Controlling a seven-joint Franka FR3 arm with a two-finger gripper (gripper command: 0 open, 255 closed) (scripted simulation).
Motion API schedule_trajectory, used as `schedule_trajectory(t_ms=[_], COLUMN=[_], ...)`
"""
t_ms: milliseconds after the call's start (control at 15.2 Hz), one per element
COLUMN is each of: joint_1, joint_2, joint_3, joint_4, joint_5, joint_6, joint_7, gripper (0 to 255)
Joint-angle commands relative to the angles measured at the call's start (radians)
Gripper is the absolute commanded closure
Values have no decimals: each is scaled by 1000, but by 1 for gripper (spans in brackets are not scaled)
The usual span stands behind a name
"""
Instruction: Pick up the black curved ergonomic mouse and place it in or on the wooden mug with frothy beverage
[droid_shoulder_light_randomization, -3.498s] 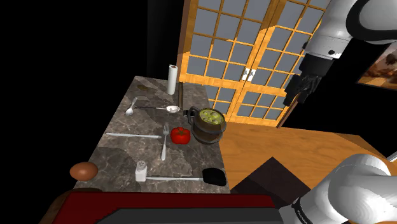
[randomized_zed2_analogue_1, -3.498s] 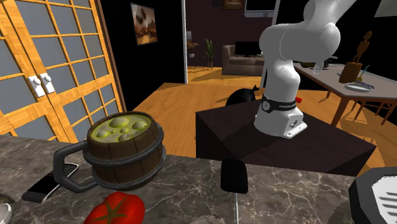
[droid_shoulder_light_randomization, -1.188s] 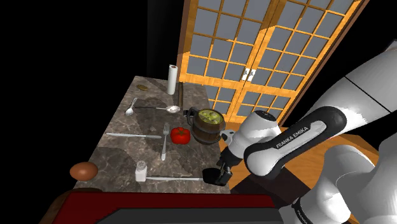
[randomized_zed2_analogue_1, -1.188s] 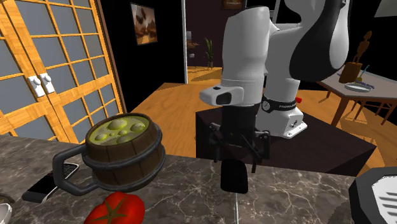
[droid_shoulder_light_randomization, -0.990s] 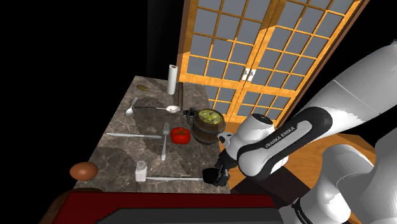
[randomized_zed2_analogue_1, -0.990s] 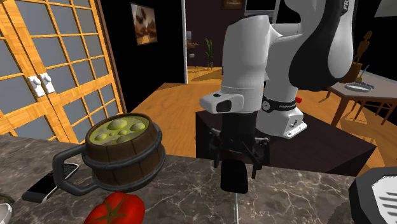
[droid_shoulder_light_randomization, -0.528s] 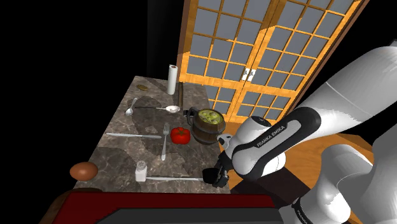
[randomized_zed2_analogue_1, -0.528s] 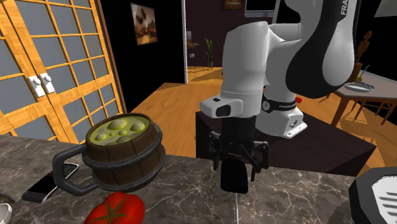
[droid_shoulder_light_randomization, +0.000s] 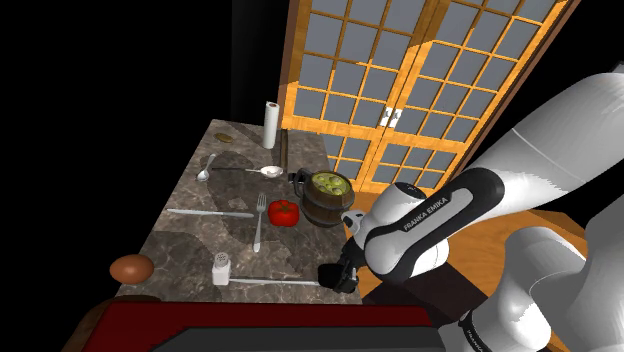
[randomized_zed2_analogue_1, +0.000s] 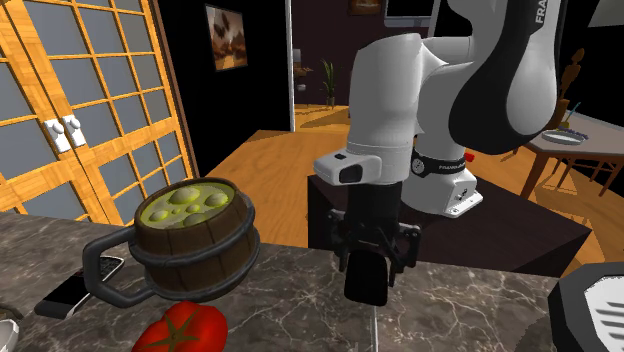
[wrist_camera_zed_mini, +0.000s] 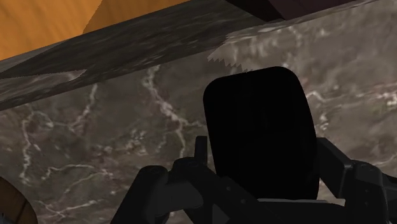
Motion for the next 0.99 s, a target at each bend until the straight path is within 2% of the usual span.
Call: schedule_trajectory(t_ms=[0, 198, 396, 528, 726, 924], joint_1=[0, 0, -57, -115, -185, -232], joint_2=[1, 1, -78, -126, -194, -258], joint_3=[0, 0, 3, 34, 78, 110], joint_4=[0, -1, -36, -48, -56, -57], joint_5=[1, 0, -247, -357, -458, -517], joint_6=[-1, -1, -34, -67, -126, -189], joint_7=[-1, 1, 194, 278, 357, 405], gripper=[255, 255, 255, 255, 255, 255])
